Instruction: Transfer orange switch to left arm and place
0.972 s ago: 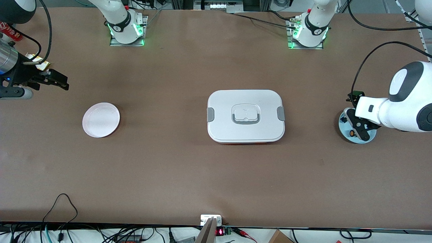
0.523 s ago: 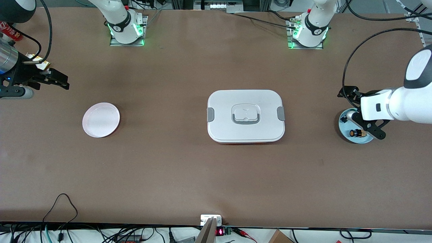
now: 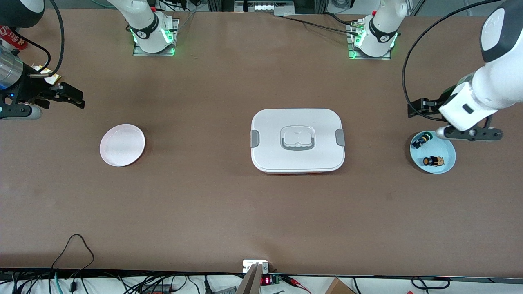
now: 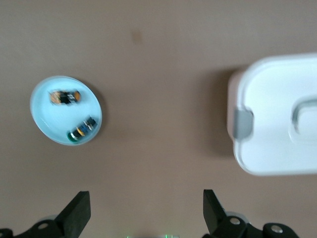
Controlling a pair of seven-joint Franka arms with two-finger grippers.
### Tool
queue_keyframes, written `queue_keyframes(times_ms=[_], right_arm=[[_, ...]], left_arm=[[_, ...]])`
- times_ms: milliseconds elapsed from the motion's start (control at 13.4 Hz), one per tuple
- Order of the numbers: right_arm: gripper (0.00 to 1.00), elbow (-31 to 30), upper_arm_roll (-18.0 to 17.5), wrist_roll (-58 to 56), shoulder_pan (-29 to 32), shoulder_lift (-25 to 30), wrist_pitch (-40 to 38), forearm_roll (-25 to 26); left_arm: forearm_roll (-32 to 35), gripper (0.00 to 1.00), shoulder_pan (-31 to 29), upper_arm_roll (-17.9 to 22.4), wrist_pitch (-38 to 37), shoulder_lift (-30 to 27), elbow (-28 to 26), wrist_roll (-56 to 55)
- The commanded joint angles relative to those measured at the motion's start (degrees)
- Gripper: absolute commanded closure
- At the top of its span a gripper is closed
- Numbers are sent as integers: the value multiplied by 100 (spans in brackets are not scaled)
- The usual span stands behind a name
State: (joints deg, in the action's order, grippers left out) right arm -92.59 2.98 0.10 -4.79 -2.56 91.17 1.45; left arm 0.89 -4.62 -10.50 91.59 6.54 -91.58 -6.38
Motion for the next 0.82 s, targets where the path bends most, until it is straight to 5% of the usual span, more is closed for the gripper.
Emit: queue_keyframes(times_ms=[0,224,747], right_arm=[[0,119,-8,-45,-5,-42,-100,-75],[0,119,-8,-54,4,-42,-100,-75],[0,119,-8,-37,4,-42,-100,-66]], left_arm=[[-133,0,435,505,929,-899,-1063,-135],[-115,0,602,567,790,-1321,-1283,-425],[-45,0,497,567,571,-1305,-1222,-381]])
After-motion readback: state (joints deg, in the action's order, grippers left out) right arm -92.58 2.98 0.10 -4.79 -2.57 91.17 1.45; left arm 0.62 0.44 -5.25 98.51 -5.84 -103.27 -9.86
